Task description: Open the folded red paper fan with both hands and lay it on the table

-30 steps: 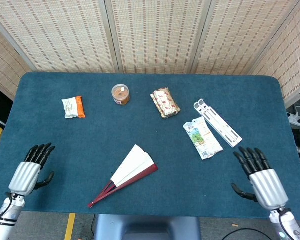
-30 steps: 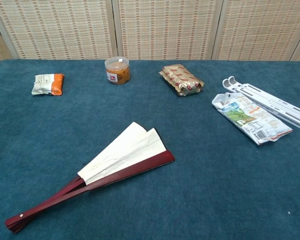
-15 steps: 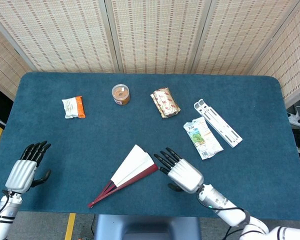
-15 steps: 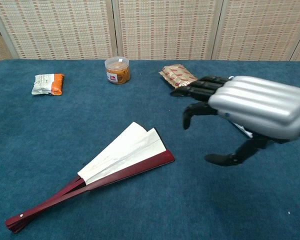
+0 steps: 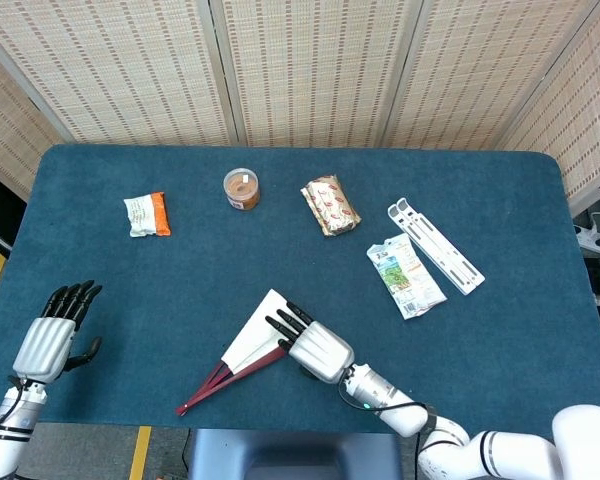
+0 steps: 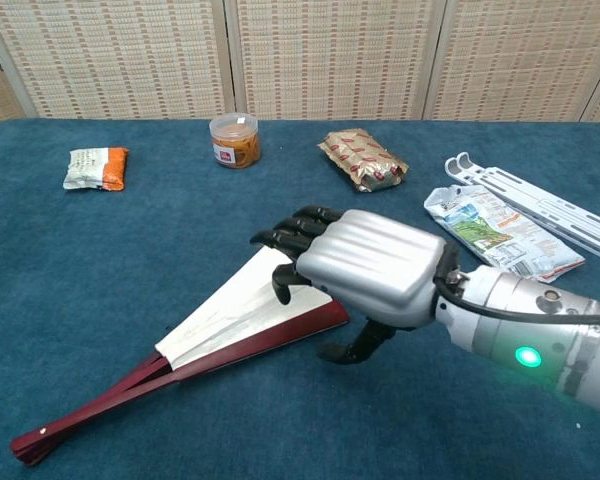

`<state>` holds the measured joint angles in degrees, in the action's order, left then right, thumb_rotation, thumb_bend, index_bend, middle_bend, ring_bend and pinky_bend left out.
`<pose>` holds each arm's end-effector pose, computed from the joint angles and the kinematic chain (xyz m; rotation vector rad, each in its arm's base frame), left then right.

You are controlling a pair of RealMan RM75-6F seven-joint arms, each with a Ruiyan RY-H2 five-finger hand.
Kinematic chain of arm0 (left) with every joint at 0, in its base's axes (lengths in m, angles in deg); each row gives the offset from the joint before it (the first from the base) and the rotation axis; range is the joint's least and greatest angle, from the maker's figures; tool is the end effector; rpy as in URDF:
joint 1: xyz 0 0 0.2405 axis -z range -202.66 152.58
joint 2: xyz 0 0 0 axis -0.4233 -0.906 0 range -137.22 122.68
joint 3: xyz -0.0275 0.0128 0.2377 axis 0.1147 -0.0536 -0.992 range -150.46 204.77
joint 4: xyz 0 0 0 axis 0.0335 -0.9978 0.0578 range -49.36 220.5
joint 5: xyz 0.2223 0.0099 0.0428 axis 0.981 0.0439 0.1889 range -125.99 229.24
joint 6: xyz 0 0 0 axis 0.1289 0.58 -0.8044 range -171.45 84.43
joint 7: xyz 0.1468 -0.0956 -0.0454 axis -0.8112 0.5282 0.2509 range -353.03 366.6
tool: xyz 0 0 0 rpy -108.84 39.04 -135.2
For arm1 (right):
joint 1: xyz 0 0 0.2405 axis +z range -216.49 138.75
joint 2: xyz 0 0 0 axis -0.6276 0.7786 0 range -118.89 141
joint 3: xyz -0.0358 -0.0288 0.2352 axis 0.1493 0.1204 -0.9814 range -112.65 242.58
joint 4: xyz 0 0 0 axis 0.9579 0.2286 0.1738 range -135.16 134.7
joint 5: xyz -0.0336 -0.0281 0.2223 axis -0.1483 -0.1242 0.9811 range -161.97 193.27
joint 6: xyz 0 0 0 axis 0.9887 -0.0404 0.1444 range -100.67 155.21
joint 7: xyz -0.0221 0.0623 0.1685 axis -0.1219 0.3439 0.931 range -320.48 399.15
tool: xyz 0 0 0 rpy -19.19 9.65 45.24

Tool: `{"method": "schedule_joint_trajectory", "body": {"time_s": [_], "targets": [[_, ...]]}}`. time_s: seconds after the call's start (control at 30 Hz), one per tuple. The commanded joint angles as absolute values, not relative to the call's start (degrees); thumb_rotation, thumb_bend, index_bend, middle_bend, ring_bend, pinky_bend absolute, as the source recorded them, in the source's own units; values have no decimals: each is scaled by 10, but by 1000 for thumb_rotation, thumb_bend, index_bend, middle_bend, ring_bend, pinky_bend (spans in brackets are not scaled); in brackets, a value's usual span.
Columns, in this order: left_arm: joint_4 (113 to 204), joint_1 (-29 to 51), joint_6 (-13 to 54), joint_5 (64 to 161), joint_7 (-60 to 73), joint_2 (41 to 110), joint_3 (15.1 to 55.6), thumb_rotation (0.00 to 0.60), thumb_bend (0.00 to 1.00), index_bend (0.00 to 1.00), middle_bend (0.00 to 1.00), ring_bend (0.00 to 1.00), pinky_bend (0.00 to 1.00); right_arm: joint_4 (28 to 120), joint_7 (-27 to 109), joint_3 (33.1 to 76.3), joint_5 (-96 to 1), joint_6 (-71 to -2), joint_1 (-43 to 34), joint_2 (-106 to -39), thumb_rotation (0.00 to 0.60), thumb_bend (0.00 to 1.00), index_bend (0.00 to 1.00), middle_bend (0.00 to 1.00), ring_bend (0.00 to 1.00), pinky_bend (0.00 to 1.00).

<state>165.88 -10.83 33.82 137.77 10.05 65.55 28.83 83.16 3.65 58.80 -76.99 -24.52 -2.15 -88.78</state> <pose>-0.3023 0.2660 0.0841 -1.5531 -0.9104 -0.9187 -0.0651 -0.2699 -0.1210 2.2747 -0.3465 0.9663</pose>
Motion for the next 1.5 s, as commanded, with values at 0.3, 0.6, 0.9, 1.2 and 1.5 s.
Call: {"method": "schedule_joint_trajectory", "body": {"time_s": [0.3, 0.6, 0.9, 1.2, 1.5], "targets": [[1657, -107, 335, 1378, 103, 658, 288, 600, 371, 0, 0, 0, 60, 752, 31, 583, -745, -252, 3, -962, 523, 189, 376, 0, 0, 0], [1658, -105, 329, 1372, 102, 655, 291, 600, 370, 0, 0, 0, 60, 717, 26, 579, -718, -241, 21, -994, 524, 187, 368, 0, 0, 0], [1657, -104, 323, 1364, 95, 656, 293, 600, 372, 0, 0, 0, 63, 675, 26, 589, -714, -253, 28, -1027, 540, 186, 387, 0, 0, 0], [1657, -106, 328, 1362, 87, 656, 295, 600, 372, 0, 0, 0, 64, 632, 52, 588, -726, -288, 33, -1063, 600, 247, 513, 8, 0, 0], [1662, -107, 330, 1359, 80, 655, 297, 600, 373, 0, 0, 0, 64, 623, 73, 576, -746, -323, 46, -1063, 600, 611, 636, 89, 0, 0]]}}
